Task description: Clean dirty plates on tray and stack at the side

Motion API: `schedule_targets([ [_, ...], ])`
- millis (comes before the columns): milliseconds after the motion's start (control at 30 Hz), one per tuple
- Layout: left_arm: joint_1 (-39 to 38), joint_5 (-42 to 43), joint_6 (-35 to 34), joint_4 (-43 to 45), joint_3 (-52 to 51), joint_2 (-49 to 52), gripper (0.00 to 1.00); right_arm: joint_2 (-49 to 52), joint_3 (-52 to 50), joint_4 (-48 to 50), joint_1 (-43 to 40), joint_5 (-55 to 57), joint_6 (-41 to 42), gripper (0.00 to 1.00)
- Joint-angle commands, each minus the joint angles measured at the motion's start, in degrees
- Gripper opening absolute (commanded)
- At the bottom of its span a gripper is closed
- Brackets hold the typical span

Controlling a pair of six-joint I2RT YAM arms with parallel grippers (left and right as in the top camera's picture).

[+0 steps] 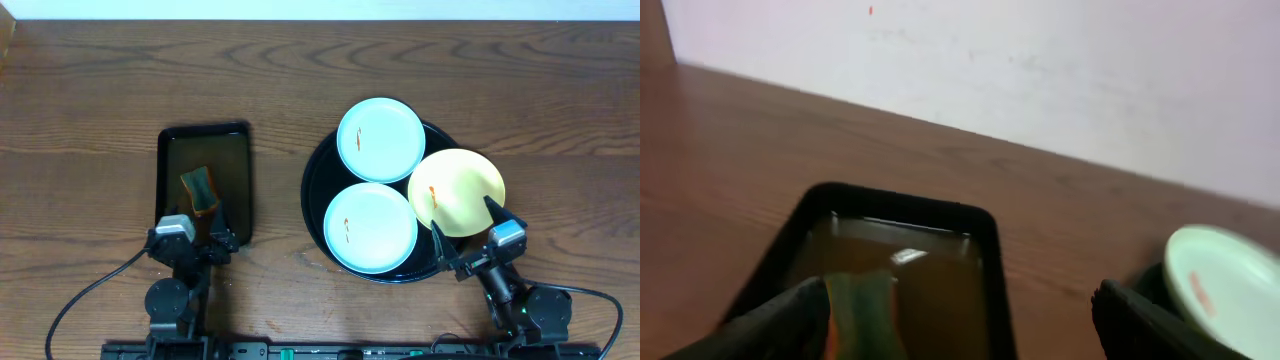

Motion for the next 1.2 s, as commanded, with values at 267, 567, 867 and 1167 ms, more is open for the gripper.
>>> schedule_targets([
  [267, -0.22, 3.45, -6.49, 0.92, 11.61, 4.33, 0.85, 4.0, 9.42, -0.46, -0.35, -2.21, 4.66, 0.99],
  [567, -0.22, 7.87, -4.87, -25.2, 43.39, 31.74, 0.85, 35.43, 38.1, -18.64, -0.35, -2.25, 2.69, 0.99],
  [867, -0.22, 7.72, -3.1, -42.51, 60.92, 51.78, 0.85, 67.17, 68.96, -45.22, -0.33, -3.85, 2.49, 0.99],
  [1167, -0.22, 1.07, -3.91, -48.13, 59.67, 59.12, 0.85, 76.54, 71.06, -45.7, 0.35, -11.32, 6.47, 0.99],
])
